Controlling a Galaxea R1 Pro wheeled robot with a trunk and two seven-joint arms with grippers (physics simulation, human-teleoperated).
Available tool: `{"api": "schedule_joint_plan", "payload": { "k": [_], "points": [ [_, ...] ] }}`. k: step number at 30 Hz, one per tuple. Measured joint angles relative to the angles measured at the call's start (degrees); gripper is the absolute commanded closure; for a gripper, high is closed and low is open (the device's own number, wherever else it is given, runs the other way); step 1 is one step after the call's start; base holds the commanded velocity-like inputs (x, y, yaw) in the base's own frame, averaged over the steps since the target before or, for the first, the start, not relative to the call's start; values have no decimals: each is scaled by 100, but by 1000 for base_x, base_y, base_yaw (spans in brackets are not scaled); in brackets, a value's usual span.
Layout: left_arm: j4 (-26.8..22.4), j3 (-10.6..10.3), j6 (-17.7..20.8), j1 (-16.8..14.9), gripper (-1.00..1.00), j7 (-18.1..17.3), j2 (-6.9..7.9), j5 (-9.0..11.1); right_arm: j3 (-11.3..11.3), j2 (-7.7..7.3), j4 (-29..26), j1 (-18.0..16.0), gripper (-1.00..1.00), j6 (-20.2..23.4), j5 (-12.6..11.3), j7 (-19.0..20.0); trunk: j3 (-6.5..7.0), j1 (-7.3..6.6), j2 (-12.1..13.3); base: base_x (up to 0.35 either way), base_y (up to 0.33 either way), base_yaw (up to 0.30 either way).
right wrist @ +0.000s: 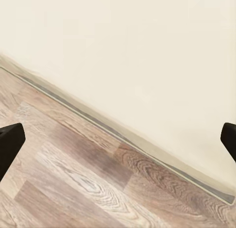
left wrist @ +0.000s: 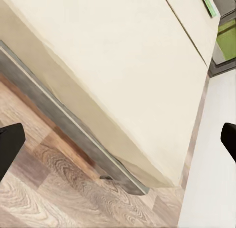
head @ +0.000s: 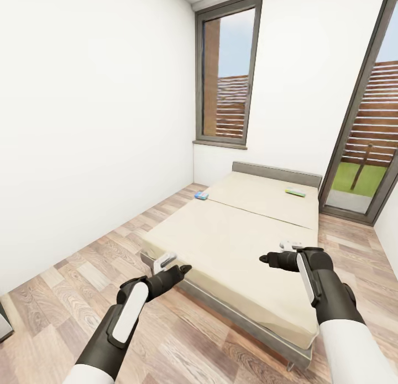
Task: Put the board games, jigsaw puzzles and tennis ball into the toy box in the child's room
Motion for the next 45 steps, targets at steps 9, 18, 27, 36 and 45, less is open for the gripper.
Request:
{"api": "schedule_joint_plan", "payload": {
  "k": [9,18,27,36,45],
  "points": [
    [201,-333,48,1,-100,1,130,3,2,4,-55,7,-100,-14,-12,0,0,0,0,0,0,0],
    [-141,-448,63,4,-100,2,157,15,10,15,-268,130,-100,-10,-29,8,0,0,0,0,0,0],
    [14,-522,50,1,-100,8,158,40,15,12,-478,280,-100,-12,-31,9,0,0,0,0,-1,0],
    [82,-612,43,1,-100,9,164,44,30,12,-578,356,-100,-13,-24,8,0,0,0,0,-134,8],
    [121,-642,46,1,-100,10,161,43,33,12,-615,439,-100,-21,-22,3,0,0,0,0,-69,57]
  ]
}}
